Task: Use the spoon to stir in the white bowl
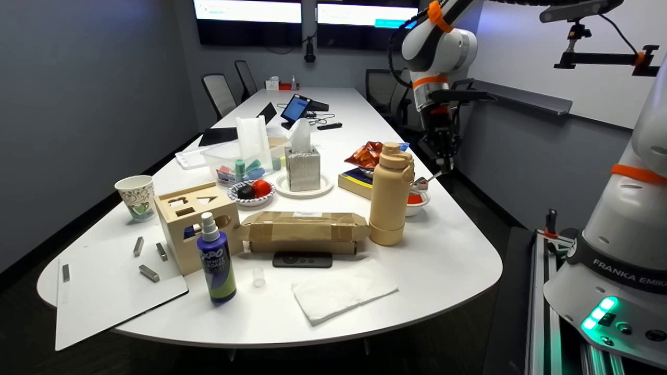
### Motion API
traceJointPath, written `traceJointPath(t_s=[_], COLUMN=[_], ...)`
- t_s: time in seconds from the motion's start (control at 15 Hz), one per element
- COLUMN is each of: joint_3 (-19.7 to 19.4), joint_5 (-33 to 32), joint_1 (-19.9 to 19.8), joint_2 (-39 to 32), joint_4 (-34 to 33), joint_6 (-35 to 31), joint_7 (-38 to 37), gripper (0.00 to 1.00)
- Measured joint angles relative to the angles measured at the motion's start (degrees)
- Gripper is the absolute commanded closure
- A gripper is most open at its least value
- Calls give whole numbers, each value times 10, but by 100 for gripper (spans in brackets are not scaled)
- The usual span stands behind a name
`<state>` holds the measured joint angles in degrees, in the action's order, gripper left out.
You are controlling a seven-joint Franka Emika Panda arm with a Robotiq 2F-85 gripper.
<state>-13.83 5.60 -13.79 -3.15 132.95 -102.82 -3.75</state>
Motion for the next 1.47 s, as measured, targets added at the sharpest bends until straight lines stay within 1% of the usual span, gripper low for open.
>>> traceJointPath(t_s=[0.2,0.4,0.67,0.8,0.93,1.2,1.47], joint_3=[-1,-2,2,6,10,19,23], joint_5=[21,22,-4,-23,-34,-35,-5], joint_1=[-2,-3,4,11,17,22,21], joint_2=[-19,-26,-27,-31,-41,-75,-97], joint_4=[-22,-33,-37,-40,-47,-64,-73], joint_6=[44,52,55,68,92,126,130], joint_7=[8,-5,-76,-112,-129,-118,-65], gripper=[99,99,99,99,99,99,99])
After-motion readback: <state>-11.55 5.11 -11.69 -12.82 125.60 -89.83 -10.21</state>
